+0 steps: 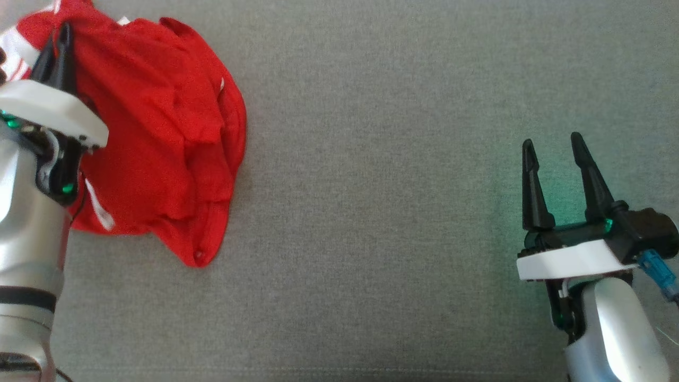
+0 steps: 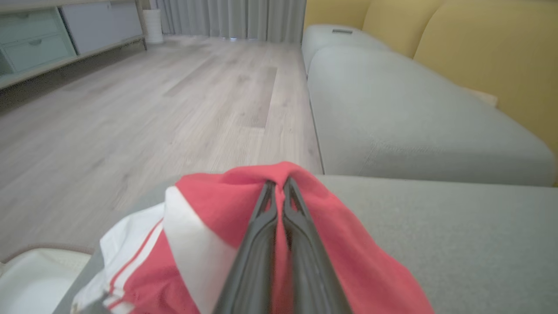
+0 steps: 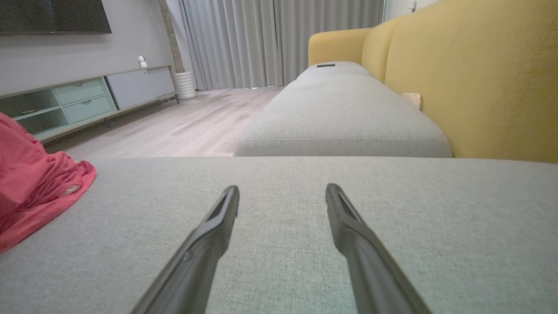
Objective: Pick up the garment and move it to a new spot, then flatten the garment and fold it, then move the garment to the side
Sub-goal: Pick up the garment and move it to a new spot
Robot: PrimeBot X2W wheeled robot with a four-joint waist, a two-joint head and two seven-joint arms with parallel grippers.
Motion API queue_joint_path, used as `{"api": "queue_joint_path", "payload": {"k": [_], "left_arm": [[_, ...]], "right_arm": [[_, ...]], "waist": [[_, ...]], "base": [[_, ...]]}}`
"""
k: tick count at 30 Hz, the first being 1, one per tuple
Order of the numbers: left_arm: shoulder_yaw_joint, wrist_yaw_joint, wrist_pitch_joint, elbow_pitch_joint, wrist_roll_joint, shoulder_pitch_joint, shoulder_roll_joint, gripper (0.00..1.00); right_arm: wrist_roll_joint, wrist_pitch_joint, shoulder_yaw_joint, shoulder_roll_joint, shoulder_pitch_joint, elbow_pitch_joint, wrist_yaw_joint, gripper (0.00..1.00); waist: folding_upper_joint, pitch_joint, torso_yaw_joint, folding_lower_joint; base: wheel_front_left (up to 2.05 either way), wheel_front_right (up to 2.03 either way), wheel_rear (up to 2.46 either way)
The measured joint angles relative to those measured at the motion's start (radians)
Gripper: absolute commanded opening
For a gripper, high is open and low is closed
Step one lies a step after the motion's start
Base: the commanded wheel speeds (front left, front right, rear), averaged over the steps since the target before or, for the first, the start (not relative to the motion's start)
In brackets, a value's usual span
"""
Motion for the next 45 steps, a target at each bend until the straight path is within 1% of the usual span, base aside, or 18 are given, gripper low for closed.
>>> {"api": "queue_joint_path", "payload": {"k": [4,6,10,11,13,18,24,25,31,33,34,35,36,42,45], "left_arm": [[0.005,0.001,-0.026,-0.078,0.003,0.000,0.001,0.00],[0.008,0.010,-0.033,-0.134,0.007,0.003,0.002,0.00],[0.023,0.029,-0.035,-0.262,0.007,0.030,-0.002,0.00],[0.026,0.036,-0.035,-0.328,0.007,0.058,-0.006,0.00],[0.012,0.036,-0.035,-0.391,0.007,0.093,-0.011,0.00],[-0.030,0.063,-0.015,-0.528,0.007,0.164,-0.061,0.00],[-0.084,0.088,0.020,-0.659,0.006,0.177,-0.125,0.00],[-0.101,0.091,0.025,-0.685,0.006,0.177,-0.150,0.00],[-0.168,0.098,0.038,-0.710,0.000,0.175,-0.236,0.00],[-0.192,0.101,0.039,-0.707,-0.001,0.172,-0.259,0.00],[-0.192,0.101,0.039,-0.707,-0.001,0.172,-0.259,0.00],[-0.210,0.105,0.037,-0.698,-0.005,0.166,-0.277,0.00],[-0.210,0.105,0.037,-0.698,-0.005,0.166,-0.277,0.00],[-0.275,0.107,0.015,-0.660,-0.018,0.081,-0.304,0.00],[-0.297,0.125,-0.011,-0.658,-0.042,0.031,-0.310,0.00]], "right_arm": [[0.012,0.000,0.005,0.000,0.007,0.011,0.000,1.00],[0.019,0.000,0.006,0.000,0.010,0.018,0.000,1.00],[0.028,0.000,0.009,0.000,0.024,0.023,0.000,1.00],[0.035,0.000,0.011,0.000,0.038,0.026,0.000,1.00],[0.036,0.000,0.013,0.000,0.047,0.026,0.000,1.00],[0.044,0.000,0.019,0.000,0.048,0.030,0.000,1.00],[0.052,0.000,0.028,0.000,0.048,0.030,0.000,1.00],[0.054,0.000,0.033,0.000,0.048,0.030,0.000,1.00],[0.074,0.000,0.044,0.000,0.046,0.030,0.000,1.00],[0.079,0.000,0.046,0.000,0.045,0.029,0.000,1.00],[0.079,0.000,0.046,0.000,0.045,0.029,0.000,1.00],[0.082,0.000,0.050,0.000,0.042,0.027,0.000,1.00],[0.082,0.000,0.050,0.000,0.042,0.027,0.000,1.00],[0.100,0.000,0.070,0.000,0.014,0.024,0.000,1.00],[0.110,0.000,0.075,0.000,0.006,0.023,0.000,1.00]], "waist": [[0.0000,-0.046,0.002,0.0000],[0.0000,-0.070,0.003,0.0000],[0.0000,-0.115,0.004,0.0000],[0.0000,-0.133,0.001,-0.0001],[0.0001,-0.147,-0.003,-0.0001],[0.0000,-0.162,-0.023,-0.0001],[0.0000,-0.167,-0.055,-0.0001],[0.0000,-0.166,-0.069,0.0000],[0.0000,-0.159,-0.122,-0.0001],[0.0000,-0.154,-0.144,0.0000],[0.0000,-0.154,-0.144,0.0000],[0.0000,-0.146,-0.167,-0.0001],[0.0000,-0.146,-0.167,-0.0001],[0.0000,-0.120,-0.250,0.0000],[0.0000,-0.110,-0.293,0.0000]], "base": [[0.00,0.00,0.00],[0.00,0.00,0.00],[0.00,0.00,0.00],[0.00,0.00,0.00],[0.00,0.00,0.00],[0.00,0.00,0.00],[0.00,0.00,0.00],[0.00,0.00,0.00],[0.00,0.00,0.00],[0.00,0.00,0.00],[0.00,0.00,0.00],[0.00,0.00,0.00],[0.00,0.00,0.00],[0.00,0.00,0.00],[0.00,0.00,0.00]]}}
